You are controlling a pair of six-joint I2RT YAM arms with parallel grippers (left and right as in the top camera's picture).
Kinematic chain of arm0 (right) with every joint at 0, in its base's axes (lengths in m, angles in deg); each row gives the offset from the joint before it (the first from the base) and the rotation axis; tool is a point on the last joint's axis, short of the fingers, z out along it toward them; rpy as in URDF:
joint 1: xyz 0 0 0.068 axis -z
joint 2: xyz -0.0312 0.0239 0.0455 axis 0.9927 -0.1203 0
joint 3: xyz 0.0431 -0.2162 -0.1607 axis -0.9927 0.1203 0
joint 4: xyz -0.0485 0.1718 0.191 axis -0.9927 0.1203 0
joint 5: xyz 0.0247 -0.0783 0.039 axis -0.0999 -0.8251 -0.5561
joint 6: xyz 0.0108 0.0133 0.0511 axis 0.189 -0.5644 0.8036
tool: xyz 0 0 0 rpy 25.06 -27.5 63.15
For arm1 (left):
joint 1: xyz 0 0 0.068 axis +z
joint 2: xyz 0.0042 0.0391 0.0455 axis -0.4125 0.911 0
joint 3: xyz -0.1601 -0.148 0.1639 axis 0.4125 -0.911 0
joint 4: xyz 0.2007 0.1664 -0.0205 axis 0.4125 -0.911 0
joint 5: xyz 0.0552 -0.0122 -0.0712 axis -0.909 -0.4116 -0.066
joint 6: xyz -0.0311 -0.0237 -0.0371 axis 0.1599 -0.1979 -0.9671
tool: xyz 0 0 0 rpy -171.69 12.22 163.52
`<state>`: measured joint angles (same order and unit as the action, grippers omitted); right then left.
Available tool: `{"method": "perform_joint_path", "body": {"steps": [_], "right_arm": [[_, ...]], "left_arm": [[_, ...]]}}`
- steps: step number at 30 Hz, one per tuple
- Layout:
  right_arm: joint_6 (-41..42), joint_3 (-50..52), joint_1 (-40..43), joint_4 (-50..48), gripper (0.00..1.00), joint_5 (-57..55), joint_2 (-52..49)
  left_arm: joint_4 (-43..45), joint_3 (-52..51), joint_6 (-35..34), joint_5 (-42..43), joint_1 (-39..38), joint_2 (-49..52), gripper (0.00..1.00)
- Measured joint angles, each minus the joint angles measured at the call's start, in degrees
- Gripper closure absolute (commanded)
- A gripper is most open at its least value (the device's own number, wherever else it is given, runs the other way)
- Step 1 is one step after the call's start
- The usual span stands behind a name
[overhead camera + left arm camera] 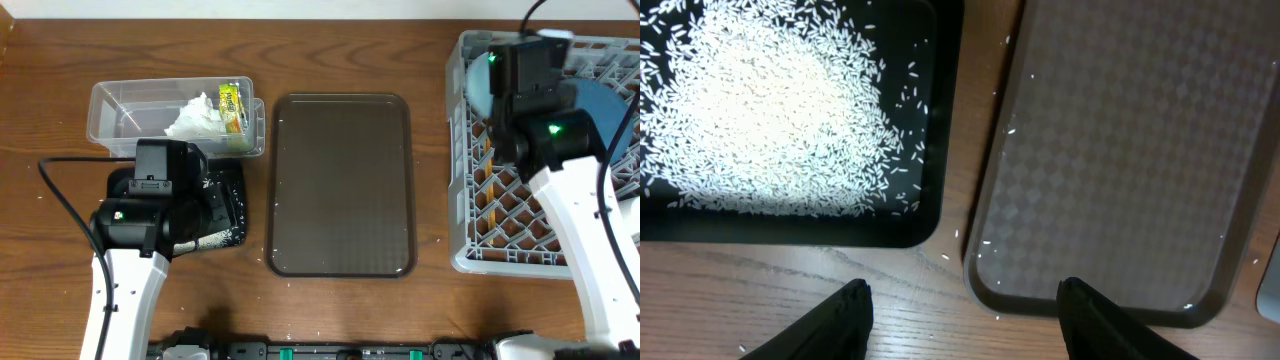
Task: Sort waste into correct bins and load items into the dishwasher rack
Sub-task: 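Carry the bowl into the rack and set it down with the right gripper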
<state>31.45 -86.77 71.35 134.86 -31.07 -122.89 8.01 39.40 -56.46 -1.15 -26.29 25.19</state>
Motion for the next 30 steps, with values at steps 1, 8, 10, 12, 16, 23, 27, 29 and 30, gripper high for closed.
{"method": "perform_joint_path", "body": {"steps": [1, 8, 10, 12, 16, 23, 27, 29, 30], "right_arm": [[0.02, 0.0, 1.01, -1.55, 0.99, -3.21, -0.9], [-0.02, 0.0, 5.42, -6.82, 0.98, -13.79, -8.28], [-0.02, 0.0, 6.12, -7.21, 0.99, -15.69, -11.3], [-0.02, 0.0, 6.8, -7.58, 0.98, -17.49, -14.32], [-0.24, 0.04, 7.87, -8.02, 0.99, -20.9, -20.85], [-0.26, 0.09, 7.1, -7.8, 0.99, -23.41, -25.88], [0.0, 0.07, 6.23, -5.66, 0.99, -23.58, -26.56], [1.64, 0.0, 5.84, -3.21, 0.99, -23.8, -26.73], [2.58, -0.09, 5.79, -1.99, 0.99, -23.82, -26.73]], "left_arm": [[-0.02, 0.0, 0.0, 0.0, 0.0, 0.0, 0.38], [0.0, 0.0, 0.0, 0.0, 0.0, 0.02, 0.38], [0.0, 0.0, 0.0, 0.0, 0.0, 0.02, 0.38], [0.0, 0.0, 0.0, 0.0, 0.0, 0.02, 0.38], [0.0, 0.0, 0.0, 0.0, 0.0, 0.02, 0.37], [0.0, 0.0, 0.0, 0.0, 0.0, 0.02, 0.37], [-0.02, 0.0, 0.0, 0.0, 0.0, 0.02, 0.37], [-0.02, 0.0, 0.0, 0.02, 0.0, 0.02, 0.37], [0.0, 0.0, 0.0, 0.0, 0.0, 0.02, 0.37]]}}
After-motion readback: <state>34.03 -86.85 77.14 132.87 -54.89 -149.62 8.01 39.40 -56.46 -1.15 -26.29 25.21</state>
